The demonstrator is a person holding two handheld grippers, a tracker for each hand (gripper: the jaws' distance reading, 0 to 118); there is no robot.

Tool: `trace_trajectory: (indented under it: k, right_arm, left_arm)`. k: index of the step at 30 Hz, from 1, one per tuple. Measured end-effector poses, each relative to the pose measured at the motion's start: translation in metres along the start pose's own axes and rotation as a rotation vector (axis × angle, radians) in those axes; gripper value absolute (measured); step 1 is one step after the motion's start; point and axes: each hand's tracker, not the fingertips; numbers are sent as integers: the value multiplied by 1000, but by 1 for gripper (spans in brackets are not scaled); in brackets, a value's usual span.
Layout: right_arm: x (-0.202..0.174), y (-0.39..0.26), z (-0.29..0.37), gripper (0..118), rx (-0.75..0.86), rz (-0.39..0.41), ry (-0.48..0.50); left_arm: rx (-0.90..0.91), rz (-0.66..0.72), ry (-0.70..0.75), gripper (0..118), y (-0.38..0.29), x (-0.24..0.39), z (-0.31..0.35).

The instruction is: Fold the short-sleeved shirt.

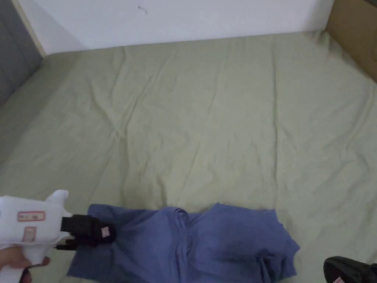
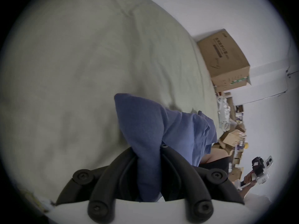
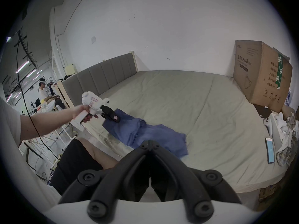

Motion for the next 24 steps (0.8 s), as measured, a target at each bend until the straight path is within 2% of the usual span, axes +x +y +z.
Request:
trace_trajectory:
  k: [3, 6, 9, 15, 22, 24]
  right_arm:
    - [1, -3, 1, 0, 0, 15, -7]
    - [6, -8, -1, 0, 1, -1, 6]
    - [7, -12, 0, 0, 6, -8, 15]
    - [16, -21, 20, 0, 32, -18, 14]
    - [29, -32, 49, 0, 50, -39, -64]
    - [32, -34, 57, 0, 56, -42, -65]
  left_arm:
    - [11, -43, 121, 12, 7, 28, 42]
    - [18, -46, 126, 12, 7, 85, 62]
    - [16, -93, 125, 12, -1, 150, 56]
    - [-64, -209, 15, 12, -10, 246, -26]
    - [-200, -210, 49, 14, -22, 265, -172]
    - [-196, -222, 4, 38, -28, 268, -183]
